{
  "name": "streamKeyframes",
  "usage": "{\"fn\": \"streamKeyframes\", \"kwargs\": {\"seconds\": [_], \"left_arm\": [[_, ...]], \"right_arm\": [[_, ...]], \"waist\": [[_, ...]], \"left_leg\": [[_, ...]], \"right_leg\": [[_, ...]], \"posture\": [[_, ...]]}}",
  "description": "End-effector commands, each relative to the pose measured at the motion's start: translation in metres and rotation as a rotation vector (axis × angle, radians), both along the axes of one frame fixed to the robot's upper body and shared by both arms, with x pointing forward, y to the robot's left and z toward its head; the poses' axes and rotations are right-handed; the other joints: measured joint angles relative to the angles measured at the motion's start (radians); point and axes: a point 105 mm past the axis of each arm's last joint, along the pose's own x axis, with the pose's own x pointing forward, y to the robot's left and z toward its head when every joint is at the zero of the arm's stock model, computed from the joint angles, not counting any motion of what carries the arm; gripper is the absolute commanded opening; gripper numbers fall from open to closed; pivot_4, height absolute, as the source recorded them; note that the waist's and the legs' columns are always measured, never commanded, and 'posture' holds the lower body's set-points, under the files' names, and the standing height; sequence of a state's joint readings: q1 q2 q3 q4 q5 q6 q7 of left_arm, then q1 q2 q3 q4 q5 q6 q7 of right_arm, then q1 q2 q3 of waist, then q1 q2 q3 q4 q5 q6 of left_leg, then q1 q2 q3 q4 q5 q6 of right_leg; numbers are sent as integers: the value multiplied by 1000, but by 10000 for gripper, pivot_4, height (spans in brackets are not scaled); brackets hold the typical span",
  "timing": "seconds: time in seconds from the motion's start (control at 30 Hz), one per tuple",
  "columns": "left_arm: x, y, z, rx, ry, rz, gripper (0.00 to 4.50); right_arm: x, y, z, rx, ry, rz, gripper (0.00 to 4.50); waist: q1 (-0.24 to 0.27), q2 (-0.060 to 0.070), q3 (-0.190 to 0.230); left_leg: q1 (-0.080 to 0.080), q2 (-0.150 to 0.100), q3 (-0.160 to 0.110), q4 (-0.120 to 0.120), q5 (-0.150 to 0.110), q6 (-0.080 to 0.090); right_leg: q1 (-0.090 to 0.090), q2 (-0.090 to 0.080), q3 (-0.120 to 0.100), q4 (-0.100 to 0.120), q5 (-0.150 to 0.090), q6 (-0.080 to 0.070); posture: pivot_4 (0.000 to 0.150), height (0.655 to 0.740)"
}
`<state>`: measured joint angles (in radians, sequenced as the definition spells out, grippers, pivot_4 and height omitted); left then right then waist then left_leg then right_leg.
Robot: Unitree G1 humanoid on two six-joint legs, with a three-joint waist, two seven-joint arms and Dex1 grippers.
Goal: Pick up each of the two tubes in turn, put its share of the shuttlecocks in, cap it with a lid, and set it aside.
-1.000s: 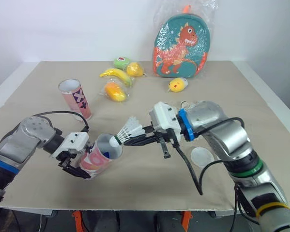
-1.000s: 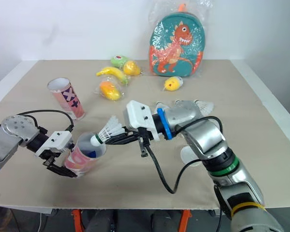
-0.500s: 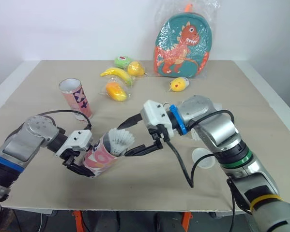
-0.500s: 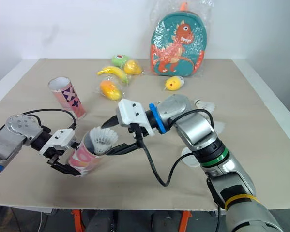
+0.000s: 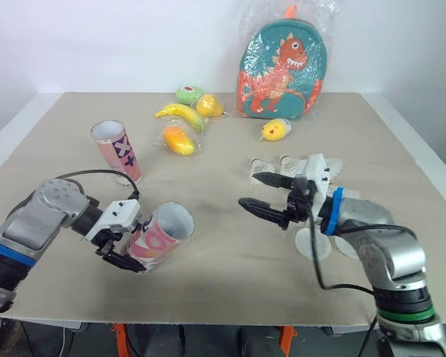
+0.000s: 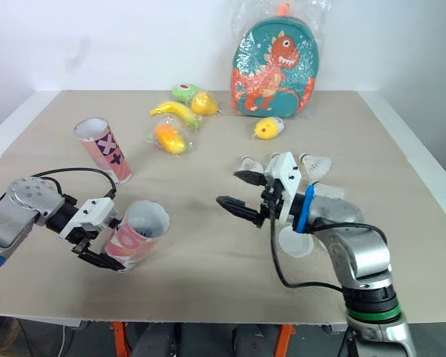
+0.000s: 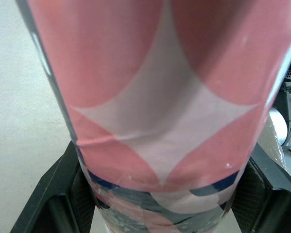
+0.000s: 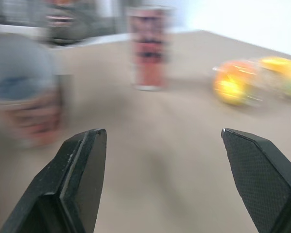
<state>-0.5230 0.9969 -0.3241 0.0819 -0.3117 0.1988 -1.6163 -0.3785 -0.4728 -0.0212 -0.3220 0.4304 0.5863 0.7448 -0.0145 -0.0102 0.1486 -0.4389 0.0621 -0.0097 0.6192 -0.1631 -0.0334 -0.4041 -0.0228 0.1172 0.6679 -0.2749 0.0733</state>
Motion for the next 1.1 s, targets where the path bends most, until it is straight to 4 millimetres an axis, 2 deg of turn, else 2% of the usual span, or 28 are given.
{"fn": "streamKeyframes", "kwargs": {"seconds": [0.03, 0.13, 0.27, 0.4, 0.57, 0.83, 0.87, 0.93, 1.03, 1.1], "left_arm": [[0, -3, -5, 11, 5, -14, 30621], [0, -4, -4, 9, 4, -16, 30621], [1, -4, -5, 5, 2, -16, 30621], [1, -4, -7, 3, 3, -15, 30621], [0, -4, -8, -3, 6, -13, 30621], [0, -4, -10, -9, 7, -10, 30621], [0, -4, -10, -10, 6, -10, 30621], [1, -4, -11, -11, 4, -8, 30621], [0, -3, -11, -11, 2, -6, 30621], [0, -2, -12, -11, 1, -5, 30621]], "right_arm": [[24, 2, -3, -11, -18, -159, 40639], [39, 4, -7, -19, -6, -231, 40639], [61, -7, -25, -45, 81, -350, 40639], [72, -10, -29, -67, 110, -374, 40639], [80, -3, -32, -82, 123, -359, 40639], [111, -5, -44, -129, 147, -444, 40639], [115, -6, -45, -131, 150, -460, 36768], [120, -7, -46, -128, 152, -480, 33422], [124, -5, -46, -120, 148, -482, 17954], [124, -4, -45, -116, 144, -475, 9702]], "waist": [[-1, 0, 0], [-2, 0, 0], [-2, 0, 0], [-2, 0, 0], [-3, 0, 0], [-3, 0, 0], [-3, 0, 0], [-3, 0, 1], [-3, 0, 1], [-3, 0, 1]], "left_leg": [[0, 0, 0, 0, 0, 0], [-1, -1, 0, 0, 0, 0], [-1, -1, 0, 0, 0, 0], [-1, -1, 0, 0, 0, 0], [-1, -1, 0, 0, 1, 1], [-1, -1, 0, 0, 1, 2], [0, -1, 0, 0, 1, 2], [0, -1, 0, 0, 2, 3], [0, -1, 0, 0, 2, 3], [0, -1, 0, 0, 2, 3]], "right_leg": [[-1, 0, 0, 0, 0, 0], [-1, -1, 1, -1, 0, 0], [-1, -1, 0, -1, 0, 1], [1, -1, 0, -1, 0, 1], [1, -1, 0, -1, 0, 1], [1, -1, 1, -1, 1, 1], [0, -1, 1, -1, 1, 1], [0, -1, 1, -1, 1, 1], [0, -1, 1, -1, 1, 1], [1, -1, 1, -1, 1, 1]], "posture": [[1500, 7347], [1500, 7347], [1500, 7347], [1500, 7347], [1500, 7347], [1500, 7347], [1500, 7347], [1500, 7347], [1500, 7347], [1500, 7347]]}}
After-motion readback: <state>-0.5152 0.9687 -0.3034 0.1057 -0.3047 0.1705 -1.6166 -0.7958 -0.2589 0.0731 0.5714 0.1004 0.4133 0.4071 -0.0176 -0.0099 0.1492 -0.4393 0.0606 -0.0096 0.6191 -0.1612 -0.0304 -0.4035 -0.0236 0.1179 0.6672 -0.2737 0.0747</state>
